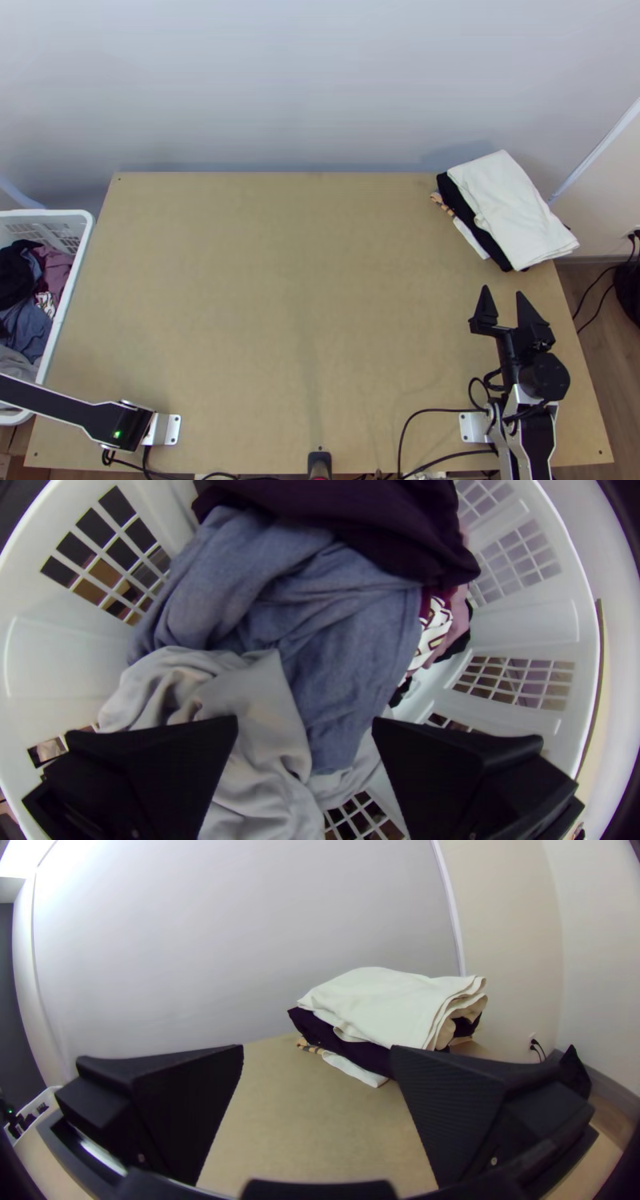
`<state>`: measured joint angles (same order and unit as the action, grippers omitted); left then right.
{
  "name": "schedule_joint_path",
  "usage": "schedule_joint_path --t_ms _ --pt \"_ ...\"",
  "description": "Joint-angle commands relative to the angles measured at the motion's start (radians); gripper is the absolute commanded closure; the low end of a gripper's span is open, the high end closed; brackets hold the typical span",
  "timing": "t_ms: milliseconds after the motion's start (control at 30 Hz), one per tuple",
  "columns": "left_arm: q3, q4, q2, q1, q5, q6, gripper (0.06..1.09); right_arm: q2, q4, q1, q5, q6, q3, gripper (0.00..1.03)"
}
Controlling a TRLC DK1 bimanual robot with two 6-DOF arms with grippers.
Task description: Fold the t-shirt
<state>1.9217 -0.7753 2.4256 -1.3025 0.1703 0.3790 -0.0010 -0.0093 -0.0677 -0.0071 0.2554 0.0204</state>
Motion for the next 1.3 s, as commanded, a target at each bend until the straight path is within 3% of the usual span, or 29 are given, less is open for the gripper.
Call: schedule_joint_path --t_ms 0,667,733,767,833,967,1000,1033,1100,1267 --pt "0.040 0.022 0.044 -0.014 -0.028 0.038 0.11 -0.002 -0.006 0.002 0.009 0.016 -0.010 0.04" --pt "0.146 -0.032 0.153 -0.077 -0.086 0.179 0.12 -0.002 -0.006 0.002 0.009 0.016 -0.010 0.04" --pt "0.137 -0.044 0.153 -0.078 -0.086 0.184 0.27 -0.002 -0.006 0.002 0.009 0.016 -0.010 0.04" --pt "0.132 -0.045 0.151 -0.080 -0.084 0.184 0.41 -0.002 -0.006 0.002 0.009 0.016 -0.010 0.04" --pt "0.125 -0.045 0.145 -0.080 -0.074 0.193 0.83 -0.002 -0.006 0.002 0.009 0.016 -0.010 0.04" --pt "0.088 -0.065 0.098 -0.080 -0.012 0.244 0.86 -0.002 -0.006 0.002 0.009 0.016 -0.010 0.04" --pt "0.086 -0.076 0.084 -0.077 0.005 0.245 1.00 -0.002 -0.006 0.002 0.009 0.016 -0.010 0.04" --pt "0.089 -0.081 0.072 -0.073 0.034 0.245 1.04 -0.002 -0.006 0.002 0.009 0.016 -0.010 0.04" --pt "0.088 -0.082 0.043 -0.072 0.061 0.244 1.05 -0.002 -0.006 0.002 0.009 0.016 -0.010 0.04" --pt "0.089 -0.082 -0.089 -0.070 0.245 0.196 1.05 -0.002 -0.006 0.002 0.009 0.016 -0.010 0.04"
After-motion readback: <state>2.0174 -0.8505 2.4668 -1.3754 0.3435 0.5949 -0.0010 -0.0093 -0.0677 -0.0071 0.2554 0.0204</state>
